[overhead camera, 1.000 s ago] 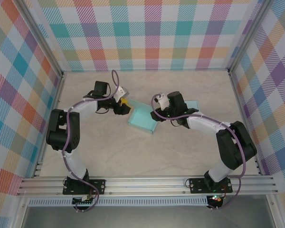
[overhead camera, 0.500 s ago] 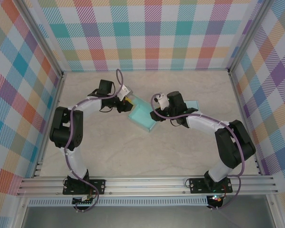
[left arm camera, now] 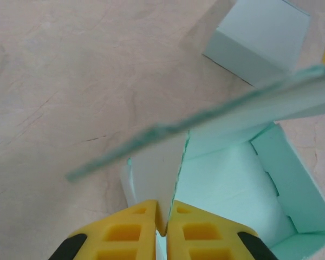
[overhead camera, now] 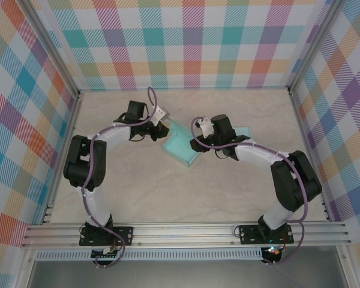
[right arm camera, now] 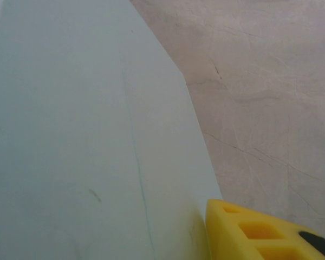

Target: Fold the paper box

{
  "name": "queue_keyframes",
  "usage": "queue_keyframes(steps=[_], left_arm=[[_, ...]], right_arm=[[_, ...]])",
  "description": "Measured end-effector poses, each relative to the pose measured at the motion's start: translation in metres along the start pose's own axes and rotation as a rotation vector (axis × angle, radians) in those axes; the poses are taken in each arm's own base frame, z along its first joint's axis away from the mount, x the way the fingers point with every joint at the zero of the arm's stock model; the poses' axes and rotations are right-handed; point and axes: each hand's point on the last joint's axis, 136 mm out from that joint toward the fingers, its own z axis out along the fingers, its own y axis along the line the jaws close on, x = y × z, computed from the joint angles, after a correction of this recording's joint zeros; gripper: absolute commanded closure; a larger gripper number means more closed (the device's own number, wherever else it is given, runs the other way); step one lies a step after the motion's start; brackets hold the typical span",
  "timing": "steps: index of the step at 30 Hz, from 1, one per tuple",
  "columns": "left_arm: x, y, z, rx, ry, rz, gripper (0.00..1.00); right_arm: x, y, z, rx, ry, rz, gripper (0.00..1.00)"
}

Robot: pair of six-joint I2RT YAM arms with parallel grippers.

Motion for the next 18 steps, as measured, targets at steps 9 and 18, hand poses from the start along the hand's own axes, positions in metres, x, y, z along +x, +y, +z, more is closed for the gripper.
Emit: queue_keyframes(steps=[9, 18], left_arm=[[0.003, -0.017, -0.012, -0.121, -0.017, -0.064, 0.99], [-0.005, -0.035, -0.022, -0.171, -0.03, -0.063, 0.99]], right_arm=[[-0.013, -0.003, -0.031, 0.076, -0.03, 0.051, 0.47], [-0.014, -0.008, -0.05, 0.136, -0.065, 0.056, 0.52]])
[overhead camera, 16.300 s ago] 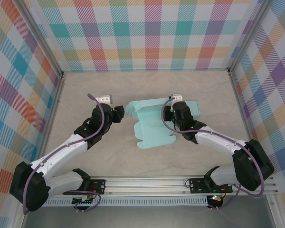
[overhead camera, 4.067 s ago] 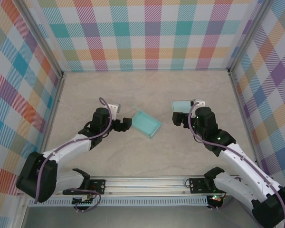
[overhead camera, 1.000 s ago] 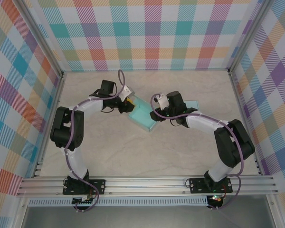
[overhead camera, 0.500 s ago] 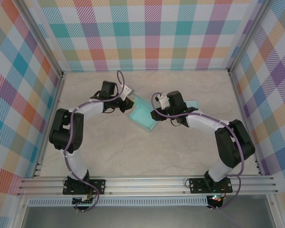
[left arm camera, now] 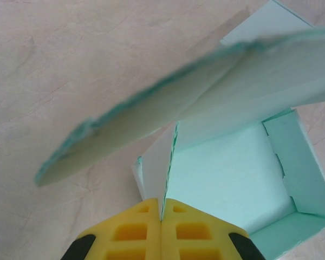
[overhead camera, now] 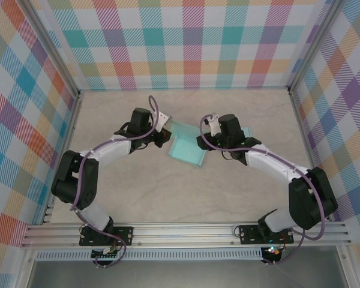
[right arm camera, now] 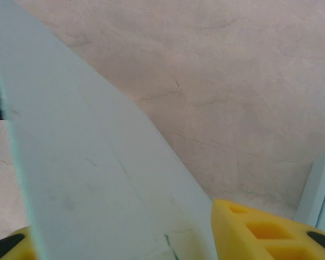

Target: Fold the paper box

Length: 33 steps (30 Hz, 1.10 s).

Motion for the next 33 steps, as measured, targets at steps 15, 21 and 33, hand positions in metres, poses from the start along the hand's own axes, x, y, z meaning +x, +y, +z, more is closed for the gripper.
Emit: queue_keyframes(steps=[15, 21, 33], left_arm=[[0.018, 0.004, -0.013, -0.079, 0.05, -0.045, 0.99], [0.016, 0.002, -0.02, -0.095, 0.038, -0.043, 0.98], [0.028, 0.003, -0.019, -0.136, 0.093, -0.078, 0.98]], right_arm=[[0.018, -0.028, 0.016, 0.12, 0.04, 0.064, 0.57], [0.017, -0.034, 0.015, 0.153, 0.031, 0.077, 0.58], [0.013, -0.03, 0.021, 0.129, 0.032, 0.118, 0.76]])
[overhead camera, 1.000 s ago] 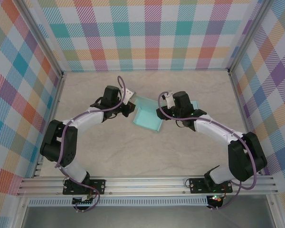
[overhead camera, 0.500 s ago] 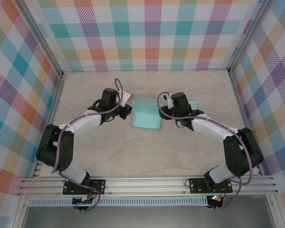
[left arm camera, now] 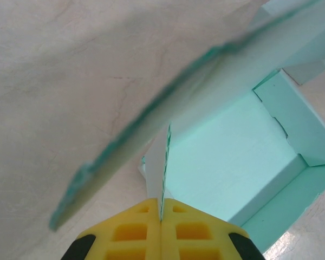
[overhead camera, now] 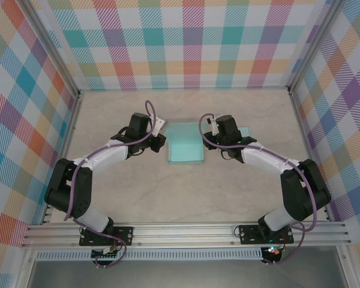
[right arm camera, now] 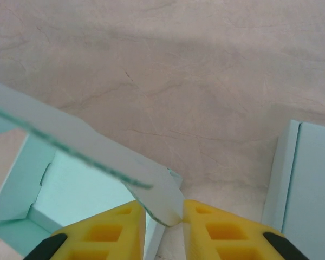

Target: Fold the paper box

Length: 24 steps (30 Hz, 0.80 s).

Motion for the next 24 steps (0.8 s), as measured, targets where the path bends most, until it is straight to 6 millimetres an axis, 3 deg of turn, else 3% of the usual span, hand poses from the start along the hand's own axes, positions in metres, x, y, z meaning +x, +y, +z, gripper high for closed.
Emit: queue_keyframes(steps=[10, 17, 24], left_arm=[[0.006, -0.021, 0.005, -0.107, 0.024, -0.092, 0.98], [-0.004, -0.014, 0.003, -0.223, -0.035, -0.18, 0.98], [-0.013, -0.005, 0.0, -0.3, -0.096, -0.242, 0.98]], right_arm=[[0.006, 0.011, 0.012, -0.055, 0.019, 0.094, 0.84], [0.0, 0.018, 0.024, -0.058, 0.015, 0.126, 0.85], [-0.018, 0.022, 0.035, -0.037, -0.009, 0.137, 0.82]])
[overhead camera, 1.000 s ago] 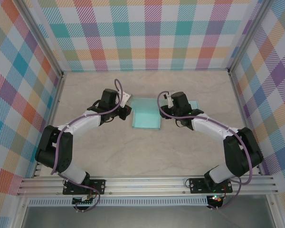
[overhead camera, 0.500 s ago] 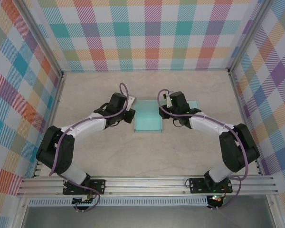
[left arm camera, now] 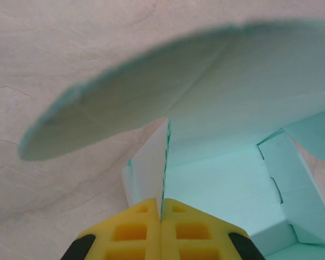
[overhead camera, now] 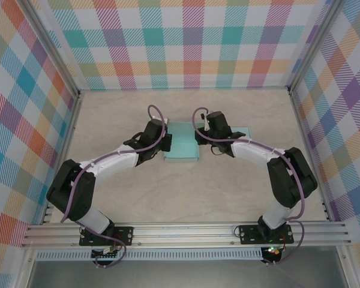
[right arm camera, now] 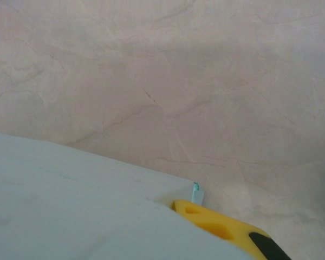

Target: Fold the paper box

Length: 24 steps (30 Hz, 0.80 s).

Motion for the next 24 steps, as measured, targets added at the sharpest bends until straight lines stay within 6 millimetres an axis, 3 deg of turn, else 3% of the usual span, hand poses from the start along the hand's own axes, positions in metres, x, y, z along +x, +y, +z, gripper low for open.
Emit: queue_keyframes(steps=[11, 17, 24], left_arm=[[-0.015, 0.01, 0.016, -0.09, -0.088, -0.064, 0.99], [-0.01, 0.014, 0.032, -0.12, -0.102, -0.12, 0.99], [-0.004, 0.015, 0.039, -0.143, -0.12, -0.179, 0.99]], right_arm=[[-0.047, 0.003, 0.018, 0.05, -0.088, -0.001, 0.79], [-0.038, -0.003, 0.035, 0.071, -0.062, 0.004, 0.8], [-0.032, 0.0, 0.039, 0.078, -0.062, 0.001, 0.8]])
